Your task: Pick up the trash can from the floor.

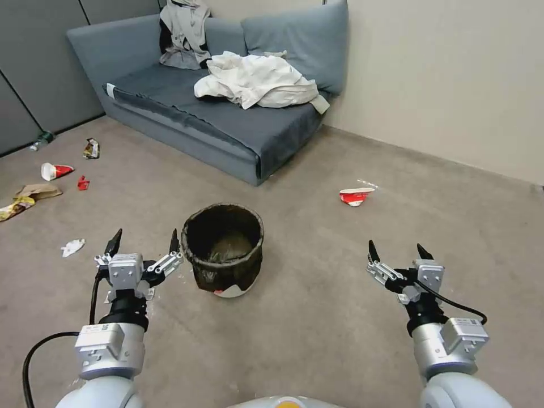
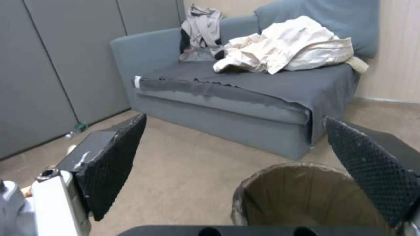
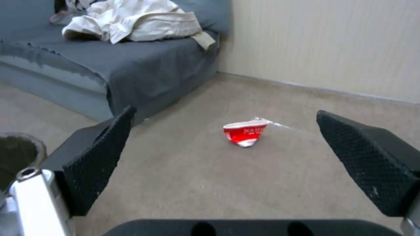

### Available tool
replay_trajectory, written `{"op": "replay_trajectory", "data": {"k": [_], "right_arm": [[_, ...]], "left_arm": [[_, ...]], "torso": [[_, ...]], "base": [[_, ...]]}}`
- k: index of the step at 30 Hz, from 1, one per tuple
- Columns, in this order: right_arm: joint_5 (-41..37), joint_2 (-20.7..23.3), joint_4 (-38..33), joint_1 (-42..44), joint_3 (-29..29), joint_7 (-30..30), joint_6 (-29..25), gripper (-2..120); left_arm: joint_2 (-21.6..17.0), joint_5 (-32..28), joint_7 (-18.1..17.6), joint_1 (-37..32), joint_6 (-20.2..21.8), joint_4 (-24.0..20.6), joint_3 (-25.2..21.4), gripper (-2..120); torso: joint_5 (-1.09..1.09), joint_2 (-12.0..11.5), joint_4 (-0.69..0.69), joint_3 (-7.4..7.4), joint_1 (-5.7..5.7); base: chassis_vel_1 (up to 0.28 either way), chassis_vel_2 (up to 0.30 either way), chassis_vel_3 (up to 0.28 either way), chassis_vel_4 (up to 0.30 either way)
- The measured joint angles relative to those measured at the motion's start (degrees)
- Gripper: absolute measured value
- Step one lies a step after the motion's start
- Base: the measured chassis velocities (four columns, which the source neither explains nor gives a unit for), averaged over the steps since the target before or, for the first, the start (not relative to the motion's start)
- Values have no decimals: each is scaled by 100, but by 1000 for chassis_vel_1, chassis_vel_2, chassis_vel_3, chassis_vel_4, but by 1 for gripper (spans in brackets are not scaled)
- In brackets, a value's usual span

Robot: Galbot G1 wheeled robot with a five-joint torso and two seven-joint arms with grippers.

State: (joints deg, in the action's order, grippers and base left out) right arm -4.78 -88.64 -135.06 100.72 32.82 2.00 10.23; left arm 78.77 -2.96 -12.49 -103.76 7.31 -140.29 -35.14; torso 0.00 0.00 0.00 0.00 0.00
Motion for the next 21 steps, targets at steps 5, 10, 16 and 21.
{"op": "replay_trajectory", "data": {"k": [5,10,16,21], "right_arm": [[-25,39,24,-5,-8,0,-31,100],[-84,160,72,-17,8,32,-26,100],[-110,267,176,1,6,54,6,100],[-110,345,304,-17,0,63,34,100]], "left_arm": [[-182,-284,-23,177,238,113,-6,100],[-609,-1139,-171,630,783,374,2,100],[-1232,-2084,-508,1550,1306,1131,82,100],[-1535,-2882,-700,2118,1724,1571,276,100]], "torso": [[0,0,1,-1,-1],[-1,0,0,0,0],[0,0,0,0,0],[0,0,0,0,0]], "base": [[-67,91,79,-71],[0,0,0,0],[0,0,0,0],[0,0,0,0]]}}
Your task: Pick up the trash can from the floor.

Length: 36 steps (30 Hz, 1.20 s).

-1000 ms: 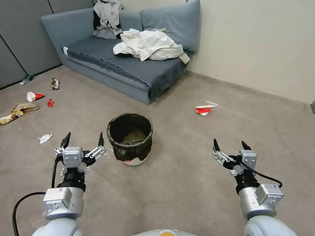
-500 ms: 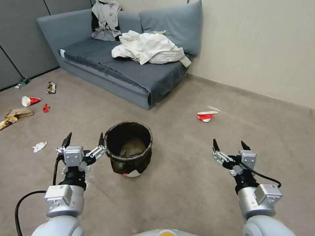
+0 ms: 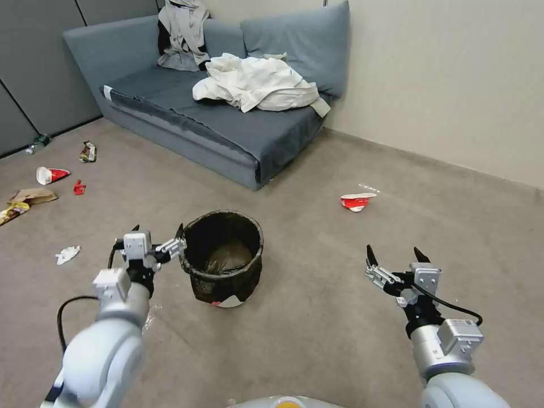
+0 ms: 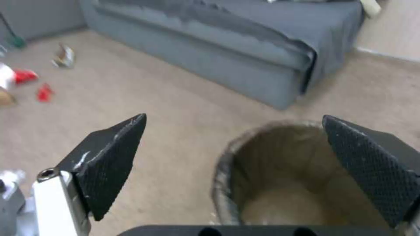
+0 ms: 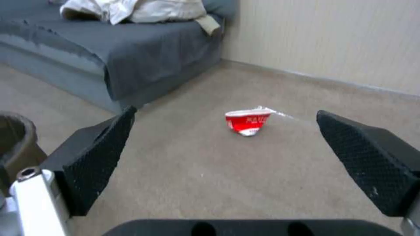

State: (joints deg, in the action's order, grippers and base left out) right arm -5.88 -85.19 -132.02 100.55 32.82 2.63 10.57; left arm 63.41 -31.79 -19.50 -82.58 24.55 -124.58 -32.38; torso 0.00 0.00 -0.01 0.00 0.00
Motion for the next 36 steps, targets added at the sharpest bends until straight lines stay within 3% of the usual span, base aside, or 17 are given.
{"op": "replay_trajectory", "data": {"k": [2,8,21,36], "right_arm": [[-1,68,105,-39,15,13,10,100],[-3,81,254,-101,17,32,17,100],[2,94,397,-111,48,41,2,100],[16,154,459,-111,75,76,-27,100]], "left_arm": [[-91,-409,-57,218,281,165,117,100],[-97,-814,-251,605,721,522,369,100],[200,-903,-1128,1555,1430,1418,1104,100],[432,-1106,-1367,2082,1576,2273,1207,100]], "torso": [[0,0,1,0,0],[0,0,1,0,0],[0,0,1,0,0],[0,0,1,0,0]], "base": [[0,0,0,0],[0,0,0,0],[0,0,0,0],[0,0,0,0]]}}
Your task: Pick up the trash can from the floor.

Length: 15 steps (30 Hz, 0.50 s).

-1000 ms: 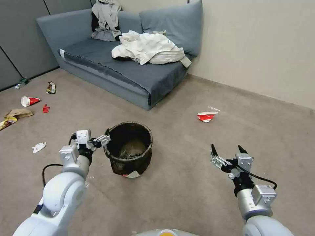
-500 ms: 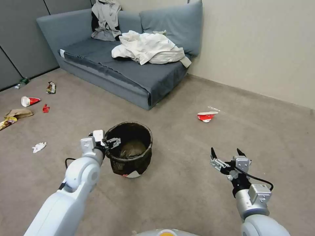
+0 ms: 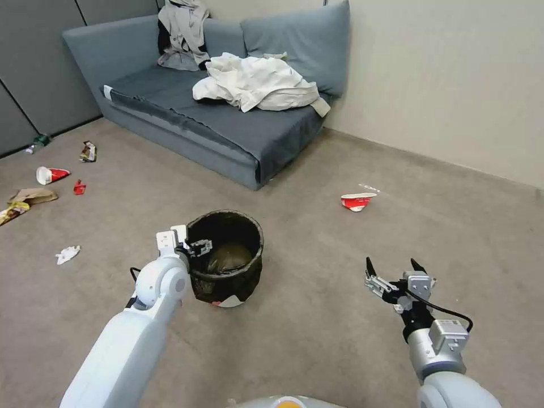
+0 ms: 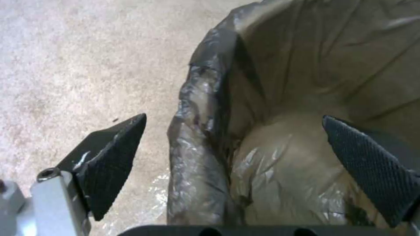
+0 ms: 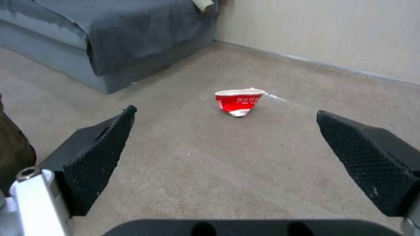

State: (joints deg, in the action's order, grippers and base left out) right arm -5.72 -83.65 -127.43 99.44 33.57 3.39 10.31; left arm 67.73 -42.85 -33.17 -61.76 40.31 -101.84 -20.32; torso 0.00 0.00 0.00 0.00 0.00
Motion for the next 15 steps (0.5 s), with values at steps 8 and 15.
{"op": "replay_trajectory", "data": {"k": [8,15], "right_arm": [[-2,-8,-10,12,-2,16,0,100],[-4,-12,-29,20,2,28,-3,100]], "left_arm": [[39,-364,-157,63,157,83,49,97],[59,-663,-459,178,179,146,100,77]], "torso": [[0,0,0,1,0],[0,0,0,1,0]], "base": [[0,0,0,0],[0,0,0,0]]}}
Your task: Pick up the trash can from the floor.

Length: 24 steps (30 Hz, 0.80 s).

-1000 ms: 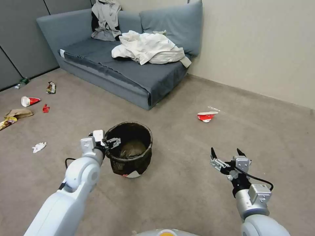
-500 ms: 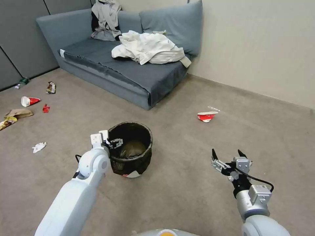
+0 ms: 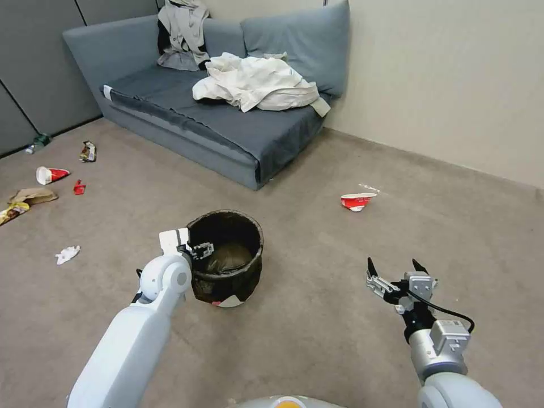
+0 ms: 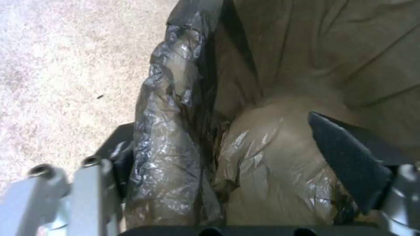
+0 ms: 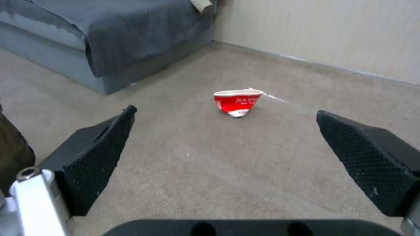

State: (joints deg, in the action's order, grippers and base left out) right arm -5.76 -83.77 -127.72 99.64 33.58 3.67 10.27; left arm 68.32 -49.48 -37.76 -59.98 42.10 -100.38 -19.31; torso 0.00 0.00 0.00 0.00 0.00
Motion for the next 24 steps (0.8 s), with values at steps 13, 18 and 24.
{"op": "replay_trajectory", "data": {"k": [13,18,24], "right_arm": [[-10,-32,0,-24,5,11,0,100],[-17,-36,-13,-27,13,22,0,100],[-26,-30,-42,-26,46,31,-4,100]], "left_arm": [[-24,-41,-226,58,-5,154,60,29],[-19,-28,-233,64,-10,171,77,13],[-10,-31,-205,31,-94,107,80,5]], "torso": [[3,0,2,0,0],[0,0,1,0,0],[0,0,0,0,0]], "base": [[0,0,0,0],[0,0,0,0],[0,0,0,0]]}}
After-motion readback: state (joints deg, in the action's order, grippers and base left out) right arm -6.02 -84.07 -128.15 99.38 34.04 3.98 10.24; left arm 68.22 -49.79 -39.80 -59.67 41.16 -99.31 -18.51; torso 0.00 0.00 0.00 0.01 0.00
